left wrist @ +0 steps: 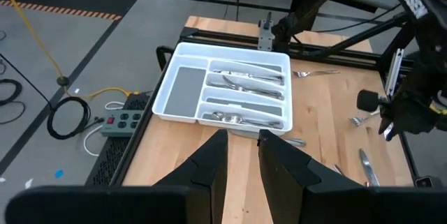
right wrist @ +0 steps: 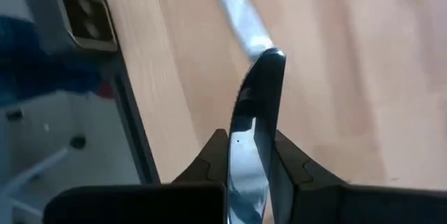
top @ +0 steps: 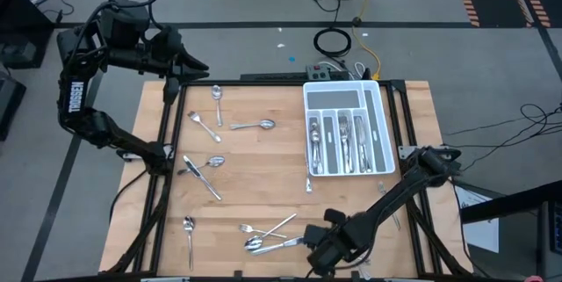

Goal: Sort silverware
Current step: Put the silver knife into the white silverware tray

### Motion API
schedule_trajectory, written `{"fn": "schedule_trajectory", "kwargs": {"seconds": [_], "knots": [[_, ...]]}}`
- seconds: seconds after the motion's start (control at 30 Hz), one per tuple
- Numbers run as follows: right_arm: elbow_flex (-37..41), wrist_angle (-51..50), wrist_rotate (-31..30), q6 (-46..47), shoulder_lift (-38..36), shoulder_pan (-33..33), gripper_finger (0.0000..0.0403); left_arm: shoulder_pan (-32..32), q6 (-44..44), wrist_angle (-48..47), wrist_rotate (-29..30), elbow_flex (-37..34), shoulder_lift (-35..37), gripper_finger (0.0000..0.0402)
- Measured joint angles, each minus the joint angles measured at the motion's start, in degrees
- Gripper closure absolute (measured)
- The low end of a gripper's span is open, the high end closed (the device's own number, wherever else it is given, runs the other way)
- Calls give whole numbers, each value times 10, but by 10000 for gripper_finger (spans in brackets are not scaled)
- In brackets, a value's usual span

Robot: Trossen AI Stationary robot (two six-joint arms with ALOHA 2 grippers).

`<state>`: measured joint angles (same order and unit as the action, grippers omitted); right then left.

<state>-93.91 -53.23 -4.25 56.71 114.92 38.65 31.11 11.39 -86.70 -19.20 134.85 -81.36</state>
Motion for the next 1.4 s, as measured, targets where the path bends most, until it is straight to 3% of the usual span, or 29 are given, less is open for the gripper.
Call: {"fn": "schedule_trajectory", "kwargs": {"seconds": [0.27,0.4,0.67,1.1,1.2,1.4], "knots": [[0,-49,-117,11,-103,-44,377,0,12,-20,0,0,0,315],[0,-161,-181,97,-160,-84,377,0,15,-31,0,0,0,315],[0,-371,-214,207,-253,-203,377,0,15,-32,2,0,0,315],[14,-366,-240,-17,-299,-470,377,0,14,-27,4,0,0,315],[39,-353,-202,-56,-303,-534,377,0,14,-28,4,0,0,315],[158,-200,-135,-112,-337,-601,377,0,13,-33,4,0,0,315]]}}
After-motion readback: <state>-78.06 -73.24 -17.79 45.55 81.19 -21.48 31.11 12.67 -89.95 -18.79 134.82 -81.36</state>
